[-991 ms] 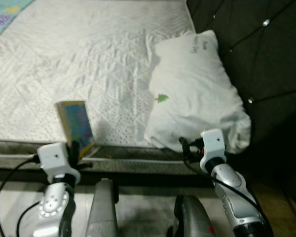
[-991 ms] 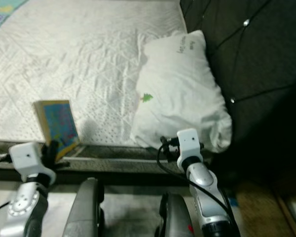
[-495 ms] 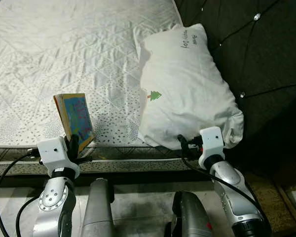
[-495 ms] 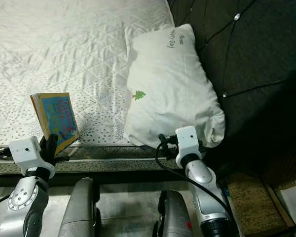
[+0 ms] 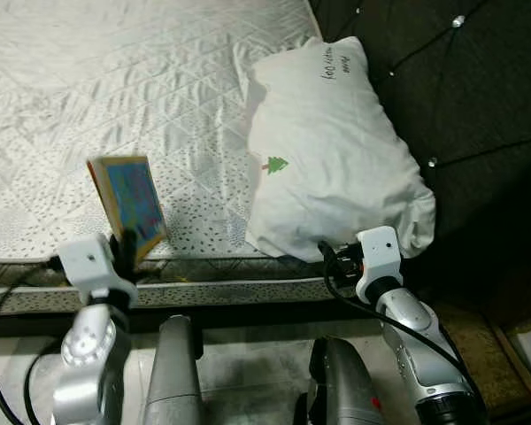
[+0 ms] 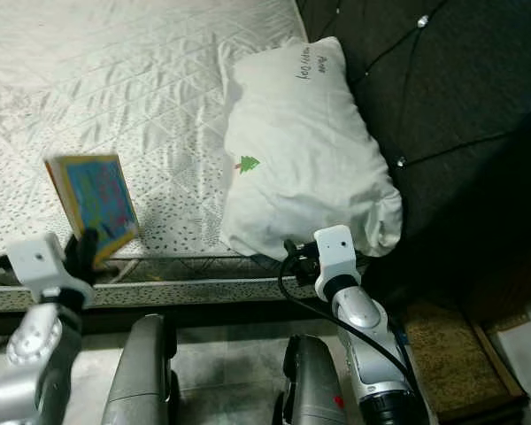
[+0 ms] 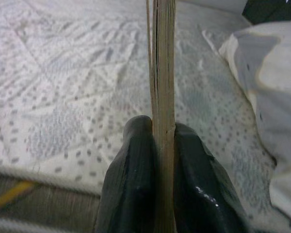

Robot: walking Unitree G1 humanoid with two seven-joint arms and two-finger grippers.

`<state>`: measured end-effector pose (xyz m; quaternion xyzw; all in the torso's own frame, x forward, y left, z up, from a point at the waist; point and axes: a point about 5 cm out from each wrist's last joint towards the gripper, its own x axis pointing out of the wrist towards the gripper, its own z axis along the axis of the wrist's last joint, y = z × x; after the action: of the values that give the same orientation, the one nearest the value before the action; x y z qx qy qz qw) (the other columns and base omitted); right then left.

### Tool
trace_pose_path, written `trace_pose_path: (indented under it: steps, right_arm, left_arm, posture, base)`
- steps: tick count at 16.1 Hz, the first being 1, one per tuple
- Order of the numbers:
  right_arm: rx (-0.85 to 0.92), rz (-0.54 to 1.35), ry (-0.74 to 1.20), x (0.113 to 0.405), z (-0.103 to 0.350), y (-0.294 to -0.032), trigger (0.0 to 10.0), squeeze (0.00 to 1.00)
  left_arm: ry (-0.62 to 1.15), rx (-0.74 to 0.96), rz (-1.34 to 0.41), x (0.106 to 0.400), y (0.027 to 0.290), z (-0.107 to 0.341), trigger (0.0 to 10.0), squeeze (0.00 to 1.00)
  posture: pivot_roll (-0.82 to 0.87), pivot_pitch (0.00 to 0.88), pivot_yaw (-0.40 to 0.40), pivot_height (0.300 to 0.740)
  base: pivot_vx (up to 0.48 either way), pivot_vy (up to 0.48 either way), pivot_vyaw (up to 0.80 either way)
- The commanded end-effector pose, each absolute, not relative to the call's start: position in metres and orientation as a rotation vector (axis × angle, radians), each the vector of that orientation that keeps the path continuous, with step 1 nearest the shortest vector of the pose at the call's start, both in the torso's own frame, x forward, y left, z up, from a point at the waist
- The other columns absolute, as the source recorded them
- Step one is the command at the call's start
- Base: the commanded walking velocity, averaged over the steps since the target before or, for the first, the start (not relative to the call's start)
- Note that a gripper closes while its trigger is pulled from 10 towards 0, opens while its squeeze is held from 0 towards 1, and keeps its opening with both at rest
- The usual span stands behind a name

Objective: Clean up the room

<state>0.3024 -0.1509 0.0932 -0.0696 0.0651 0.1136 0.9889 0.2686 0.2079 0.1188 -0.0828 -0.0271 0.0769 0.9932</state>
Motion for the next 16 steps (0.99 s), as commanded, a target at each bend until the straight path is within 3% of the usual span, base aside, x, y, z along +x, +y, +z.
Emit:
trace_pose_path:
  steps: [1, 6, 10, 16]
  right_arm:
    - [-0.138, 0.223, 0.12, 0.301, 0.094, -0.155, 10.0, 0.0]
    - [-0.141, 0.219, 0.121, 0.301, 0.095, -0.156, 10.0, 0.0]
    - [-0.138, 0.215, 0.115, 0.303, 0.096, -0.156, 10.0, 0.0]
    - [-0.156, 0.197, 0.107, 0.302, 0.099, -0.163, 10.0, 0.0]
  left_arm:
    - [-0.07, -0.163, 0.153, 0.268, 0.21, 0.12, 10.0, 0.0]
    - [-0.093, -0.174, 0.14, 0.266, 0.208, 0.122, 10.0, 0.0]
    - [-0.093, -0.389, 0.049, 0.287, 0.19, 0.131, 10.0, 0.0]
    - [0.103, -0.608, -0.096, 0.298, 0.181, 0.122, 10.0, 0.0]
  posture:
    - [0.09, 0.219, -0.055, 0.552]
    - [0.09, 0.222, -0.06, 0.532]
    - [0.09, 0.22, -0.068, 0.532]
    - [0.07, 0.233, -0.074, 0.532]
  base:
    - [0.0, 0.0, 0.0]
    - [0.0, 0.0, 0.0]
    - [0.0, 0.0, 0.0]
    - [0.0, 0.0, 0.0]
